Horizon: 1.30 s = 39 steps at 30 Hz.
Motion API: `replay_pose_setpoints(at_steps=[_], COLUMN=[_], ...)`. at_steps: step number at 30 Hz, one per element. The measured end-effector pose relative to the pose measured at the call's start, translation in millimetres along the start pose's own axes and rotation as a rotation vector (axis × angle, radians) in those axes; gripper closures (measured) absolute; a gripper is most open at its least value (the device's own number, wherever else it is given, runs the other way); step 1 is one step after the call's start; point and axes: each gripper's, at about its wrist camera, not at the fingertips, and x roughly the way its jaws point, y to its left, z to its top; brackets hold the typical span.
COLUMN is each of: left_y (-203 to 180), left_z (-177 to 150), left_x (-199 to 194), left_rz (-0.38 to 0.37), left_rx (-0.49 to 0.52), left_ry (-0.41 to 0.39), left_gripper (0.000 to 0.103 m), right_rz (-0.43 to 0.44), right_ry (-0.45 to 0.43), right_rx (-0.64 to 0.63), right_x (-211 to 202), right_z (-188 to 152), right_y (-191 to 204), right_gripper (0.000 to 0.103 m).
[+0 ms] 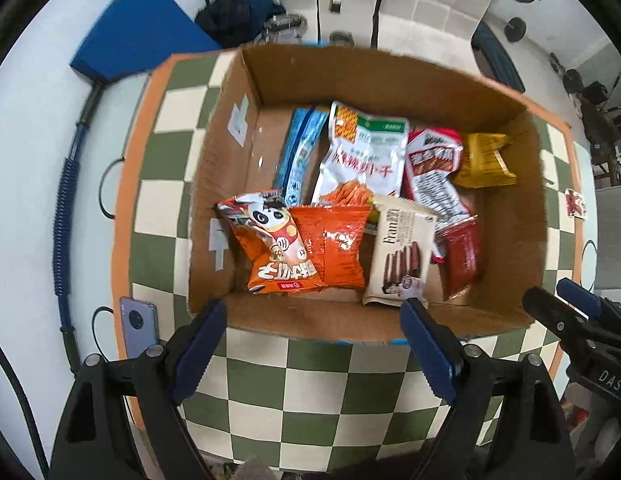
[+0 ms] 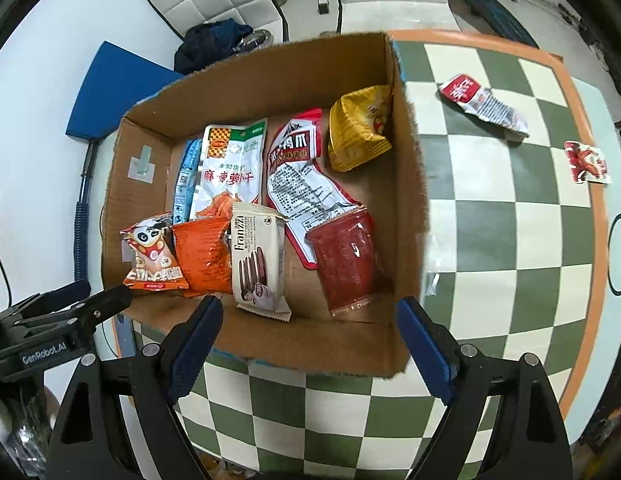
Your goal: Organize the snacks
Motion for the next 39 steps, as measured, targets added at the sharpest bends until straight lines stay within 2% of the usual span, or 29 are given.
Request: replay_pose_setpoints(at_steps=[7, 14, 24, 28, 34, 37, 39], left_y=[-12, -15, -19, -23, -50, -75, -105], left_z=[-23, -48, -76, -76, -63, -51, -37], left_x=[-43, -72, -101, -104, -105, -111, -114], left_rz=[-0.008, -0.035, -0.032, -0.034, -0.070, -0.063, -0.042], left_rx=[0.021, 0.019, -0.011, -0.030, -0.053, -0.040, -0.004], left_ry=[-0.100, -0.153, -0.217, -0.232, -0.253, -0.300, -0.341], left_gripper=[0.015, 0.015, 0.015, 0.002, 0.002, 0.002, 0.002], right_rz=[-0.005, 0.001, 0.051, 0.074, 0.121, 0.129, 0.129], right_ry=[-0.075, -0.154, -0.188, -0.183, -0.171, -0.174, -0.182], right_rx=[-0.048, -0.090, -0.133, -0.128, -0.075, -0.015, 0.052], right_x=[-43, -89, -125, -126, -128, -132, -136], right_z=[-24, -50, -74, -75, -71, -64, -56], right_y=[8, 17, 25, 21, -10, -45, -80], right_gripper=[0.011, 0.011, 0.010, 0.010, 0.010, 0.010, 0.010])
